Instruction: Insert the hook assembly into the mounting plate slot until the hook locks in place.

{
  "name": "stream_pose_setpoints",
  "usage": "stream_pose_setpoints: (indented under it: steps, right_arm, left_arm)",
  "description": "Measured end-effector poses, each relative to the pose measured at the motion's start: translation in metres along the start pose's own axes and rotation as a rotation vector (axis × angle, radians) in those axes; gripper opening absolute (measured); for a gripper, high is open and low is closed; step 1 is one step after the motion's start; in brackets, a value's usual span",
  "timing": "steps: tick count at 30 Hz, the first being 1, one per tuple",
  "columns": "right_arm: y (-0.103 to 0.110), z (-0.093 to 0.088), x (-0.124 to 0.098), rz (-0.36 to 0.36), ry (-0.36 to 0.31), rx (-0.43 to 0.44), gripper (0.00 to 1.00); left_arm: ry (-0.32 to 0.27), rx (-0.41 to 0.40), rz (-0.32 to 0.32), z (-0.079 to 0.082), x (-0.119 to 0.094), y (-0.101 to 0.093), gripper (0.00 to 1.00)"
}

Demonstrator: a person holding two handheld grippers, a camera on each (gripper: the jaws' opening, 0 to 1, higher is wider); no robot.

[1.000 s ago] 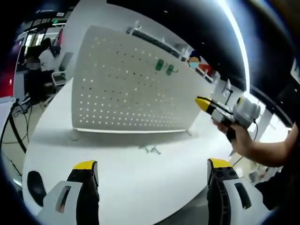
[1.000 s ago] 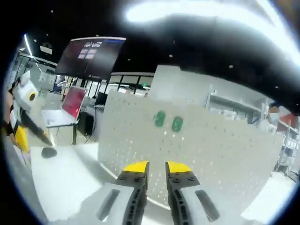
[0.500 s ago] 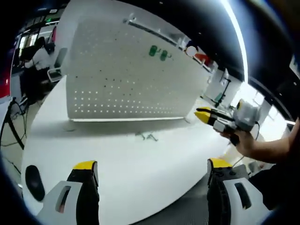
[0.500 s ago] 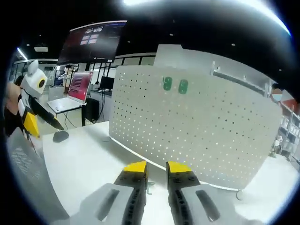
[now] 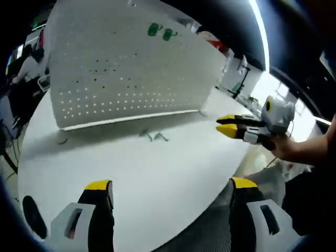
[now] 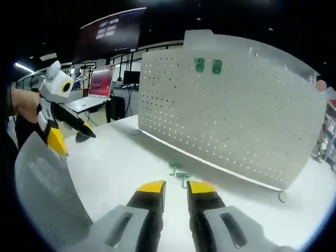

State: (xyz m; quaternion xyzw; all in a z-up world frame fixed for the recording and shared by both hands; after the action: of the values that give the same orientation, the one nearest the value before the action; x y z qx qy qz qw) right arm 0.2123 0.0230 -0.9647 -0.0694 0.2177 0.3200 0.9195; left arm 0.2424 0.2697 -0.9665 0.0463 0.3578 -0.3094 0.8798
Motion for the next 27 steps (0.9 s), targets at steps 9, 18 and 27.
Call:
stream_pose_setpoints:
  steps: [9, 18, 27]
  right_arm:
    - [-0.005, -0.022, -0.020, -0.019, 0.034, 0.061, 0.14]
    - [-0.018, -0.028, -0.030, -0.027, 0.046, 0.075, 0.14]
    - [-0.031, -0.041, -0.028, -0.037, 0.056, 0.121, 0.13]
  left_arm:
    - [-0.003, 0.032, -0.060, 0.032, 0.053, -0.007, 0.84]
    - [-0.038, 0.102, -0.092, 0.056, 0.113, -0.026, 0.71]
    - [-0.019, 0.194, -0.075, 0.064, 0.167, -0.029, 0.57]
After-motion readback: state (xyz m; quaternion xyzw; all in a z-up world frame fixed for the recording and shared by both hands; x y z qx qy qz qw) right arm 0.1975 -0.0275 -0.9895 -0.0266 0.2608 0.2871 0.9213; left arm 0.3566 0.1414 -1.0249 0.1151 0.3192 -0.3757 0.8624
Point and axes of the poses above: the point that each gripper's makers call its tool centre point, and the gripper's own axes: x roughly forward along the fingers, y roughly to its left, z roughly out of its top, the point moved 7 cm from there along -x, roughly backward along the fingers, and after that the axes turned 15 degrees about z, right-handed, at the moved point
